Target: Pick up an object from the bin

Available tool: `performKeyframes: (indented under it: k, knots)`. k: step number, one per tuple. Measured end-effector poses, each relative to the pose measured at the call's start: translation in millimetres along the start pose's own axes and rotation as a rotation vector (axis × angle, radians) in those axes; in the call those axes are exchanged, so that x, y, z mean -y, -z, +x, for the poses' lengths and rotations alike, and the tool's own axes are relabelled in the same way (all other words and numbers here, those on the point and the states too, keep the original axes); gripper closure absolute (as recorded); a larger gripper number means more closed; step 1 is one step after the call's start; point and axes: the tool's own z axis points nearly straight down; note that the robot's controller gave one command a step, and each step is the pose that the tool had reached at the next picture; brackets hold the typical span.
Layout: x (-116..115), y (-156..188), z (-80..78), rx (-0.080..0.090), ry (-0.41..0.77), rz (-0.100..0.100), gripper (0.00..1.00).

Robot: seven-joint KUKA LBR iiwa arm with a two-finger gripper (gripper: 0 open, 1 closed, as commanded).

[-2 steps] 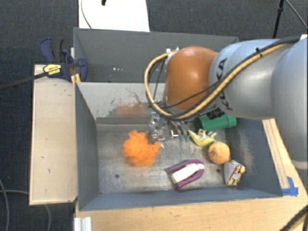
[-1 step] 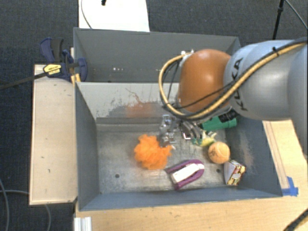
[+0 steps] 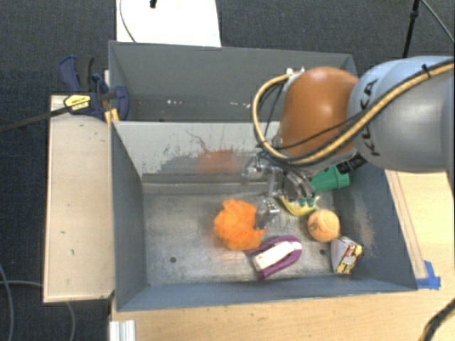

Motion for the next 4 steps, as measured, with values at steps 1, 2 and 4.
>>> performKeyframes:
  k: [1,2,4]
  knots:
    - [-0.1,0.0,0.1,0.000,-0.004,0.000,1.00]
    - [-0.1,0.0,0.1,0.000,-0.005,-0.001,1.00]
    - [18.6,7.0,-7.4,-0.001,0.031,0.004,1.00]
